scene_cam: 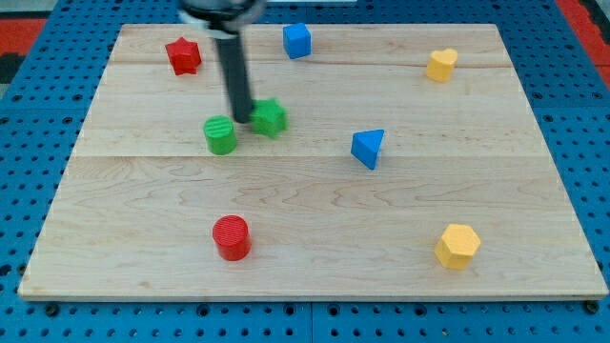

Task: Place the green star to the right of the blue triangle

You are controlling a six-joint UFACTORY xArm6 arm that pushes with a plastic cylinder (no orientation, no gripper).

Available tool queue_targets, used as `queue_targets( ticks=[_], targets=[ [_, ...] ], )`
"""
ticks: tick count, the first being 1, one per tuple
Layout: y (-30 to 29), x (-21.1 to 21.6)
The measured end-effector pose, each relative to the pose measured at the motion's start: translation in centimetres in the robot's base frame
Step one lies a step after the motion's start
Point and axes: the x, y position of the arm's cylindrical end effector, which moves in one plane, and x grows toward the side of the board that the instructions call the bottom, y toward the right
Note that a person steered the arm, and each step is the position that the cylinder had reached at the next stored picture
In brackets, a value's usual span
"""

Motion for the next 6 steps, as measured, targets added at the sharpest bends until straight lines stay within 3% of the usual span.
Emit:
queue_targets(
  ticks=[1,2,4,6],
  targets=[
    [5.6,-1.2],
    [-0.1,2.0],
    [12.0,0.6],
    [18.0,0.8]
  ],
)
